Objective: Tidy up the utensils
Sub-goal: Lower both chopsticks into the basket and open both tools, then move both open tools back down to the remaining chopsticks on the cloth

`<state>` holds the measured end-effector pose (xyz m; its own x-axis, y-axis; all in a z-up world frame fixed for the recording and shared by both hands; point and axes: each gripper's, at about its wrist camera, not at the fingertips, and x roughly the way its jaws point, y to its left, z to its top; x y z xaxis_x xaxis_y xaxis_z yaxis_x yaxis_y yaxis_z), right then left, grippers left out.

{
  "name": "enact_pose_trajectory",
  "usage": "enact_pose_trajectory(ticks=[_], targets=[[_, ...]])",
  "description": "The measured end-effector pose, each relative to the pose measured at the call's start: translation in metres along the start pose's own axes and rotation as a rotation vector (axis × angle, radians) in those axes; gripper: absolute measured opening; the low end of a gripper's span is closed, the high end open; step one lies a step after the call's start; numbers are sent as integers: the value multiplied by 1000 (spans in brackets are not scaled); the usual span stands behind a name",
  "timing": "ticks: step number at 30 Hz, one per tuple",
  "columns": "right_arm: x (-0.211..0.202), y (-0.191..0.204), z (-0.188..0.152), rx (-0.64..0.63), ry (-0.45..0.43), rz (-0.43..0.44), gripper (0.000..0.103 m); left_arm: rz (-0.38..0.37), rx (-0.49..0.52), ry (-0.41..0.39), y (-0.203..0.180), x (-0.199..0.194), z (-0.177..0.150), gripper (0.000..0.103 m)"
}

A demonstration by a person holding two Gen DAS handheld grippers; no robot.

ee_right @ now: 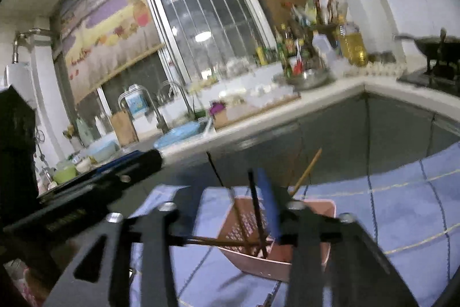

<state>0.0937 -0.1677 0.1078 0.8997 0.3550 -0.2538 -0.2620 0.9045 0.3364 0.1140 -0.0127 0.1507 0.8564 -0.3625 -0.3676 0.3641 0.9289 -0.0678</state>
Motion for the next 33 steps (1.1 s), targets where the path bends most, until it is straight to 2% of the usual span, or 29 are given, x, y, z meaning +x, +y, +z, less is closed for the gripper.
enact_pose_trajectory(ticks=[4, 7, 9, 10, 13, 15, 17, 19, 23, 25, 26, 29, 33], targets=[[-44, 14, -3, -16, -81, 5, 65, -25, -13, -104, 5, -62, -9, 50], [-73, 11, -27, 26, -69, 21, 68, -37, 13, -110, 7, -93, -39, 51], [-84, 4, -54, 63, -10, 15, 68, -41, 20, -74, 11, -97, -62, 51], [-86, 0, -71, 76, 36, 1, 67, -48, 23, -27, 12, -94, -80, 51], [-77, -4, -119, 74, 197, -92, 46, -55, 17, 137, 16, -75, -131, 50], [-63, -3, -154, 58, 337, -134, 31, -74, -11, 252, 19, -59, -162, 50], [-51, 1, -184, 40, 446, -156, 27, -89, -46, 353, 21, -45, -193, 50], [-42, 7, -207, 32, 530, -145, 26, -91, -51, 403, 19, -41, -214, 50], [-29, 19, -231, -1, 622, -150, 24, -112, -52, 488, 10, -33, -243, 50], [-29, 25, -234, -49, 609, -168, 24, -113, -47, 509, 8, -30, -250, 50], [-30, 26, -233, -74, 603, -187, 24, -117, -50, 518, 9, -30, -253, 50], [-33, 19, -231, -147, 564, -321, 23, -130, -54, 542, 4, -24, -258, 50], [-45, -2, -226, -23, 556, -299, 23, -140, -33, 564, -7, -16, -262, 50]])
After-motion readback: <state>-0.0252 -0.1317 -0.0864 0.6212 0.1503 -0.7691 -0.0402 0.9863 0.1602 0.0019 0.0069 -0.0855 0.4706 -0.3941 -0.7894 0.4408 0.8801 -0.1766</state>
